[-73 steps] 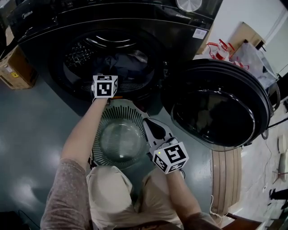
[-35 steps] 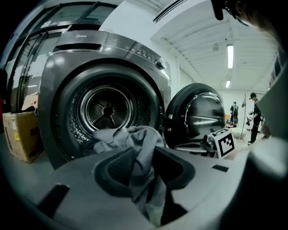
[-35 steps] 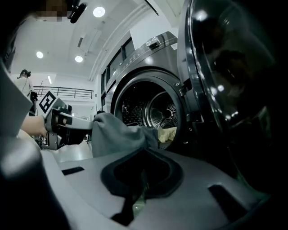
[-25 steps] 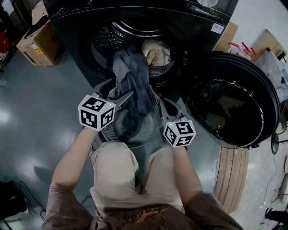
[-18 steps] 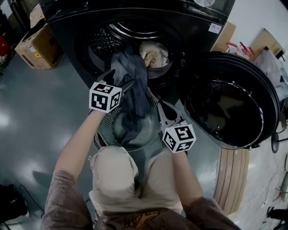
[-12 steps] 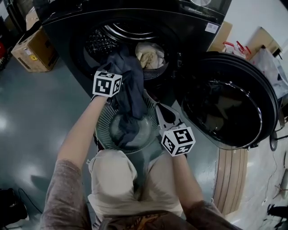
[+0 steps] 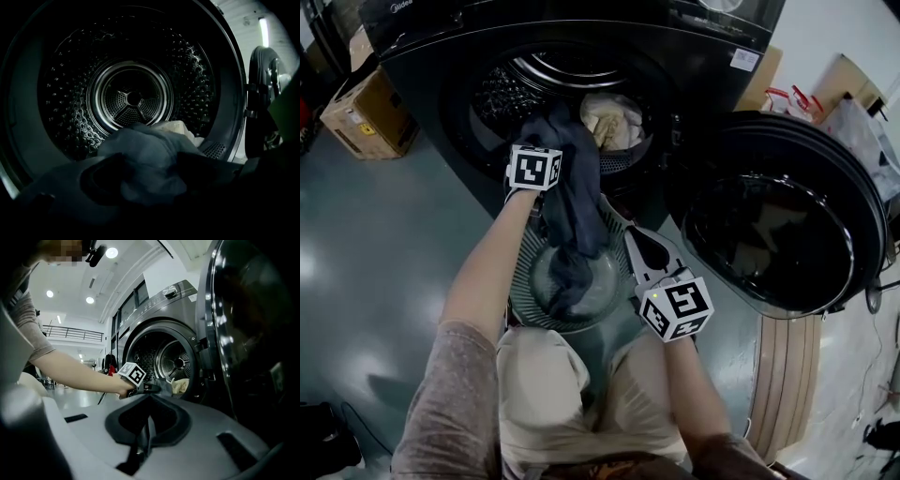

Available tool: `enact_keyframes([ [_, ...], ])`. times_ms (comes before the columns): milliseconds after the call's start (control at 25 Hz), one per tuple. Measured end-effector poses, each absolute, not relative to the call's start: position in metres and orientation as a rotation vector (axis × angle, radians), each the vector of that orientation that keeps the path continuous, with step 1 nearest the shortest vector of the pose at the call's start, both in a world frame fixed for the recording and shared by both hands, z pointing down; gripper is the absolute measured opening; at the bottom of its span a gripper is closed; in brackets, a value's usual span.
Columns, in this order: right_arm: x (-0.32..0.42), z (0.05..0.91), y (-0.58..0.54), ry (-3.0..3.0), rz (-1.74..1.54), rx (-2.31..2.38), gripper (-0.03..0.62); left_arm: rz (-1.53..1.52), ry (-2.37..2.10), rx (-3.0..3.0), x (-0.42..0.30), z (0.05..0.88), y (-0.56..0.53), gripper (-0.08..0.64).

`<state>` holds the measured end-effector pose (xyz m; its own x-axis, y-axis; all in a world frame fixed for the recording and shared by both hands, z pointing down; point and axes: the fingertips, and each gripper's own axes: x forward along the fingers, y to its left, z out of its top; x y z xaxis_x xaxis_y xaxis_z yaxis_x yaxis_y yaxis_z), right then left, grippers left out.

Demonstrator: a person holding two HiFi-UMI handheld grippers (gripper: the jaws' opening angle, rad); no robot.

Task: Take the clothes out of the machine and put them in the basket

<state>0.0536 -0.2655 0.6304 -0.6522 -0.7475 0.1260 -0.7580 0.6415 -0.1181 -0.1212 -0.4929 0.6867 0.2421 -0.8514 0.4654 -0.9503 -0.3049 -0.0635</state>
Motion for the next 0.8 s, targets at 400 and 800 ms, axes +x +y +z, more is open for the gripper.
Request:
enact_keyframes([
  [400,0.054,0.638,-0.271,-2.764,0.233,1.28,-0.003,0.582,-1.554,2.337,-0.109,0.677,-0.465,0.114],
  [800,0.058,0.654,-0.281,-2.737,0.259,1.291,-0.002,0.608,-1.39,2.495,-0.089,0.636,-0.376,0.084],
])
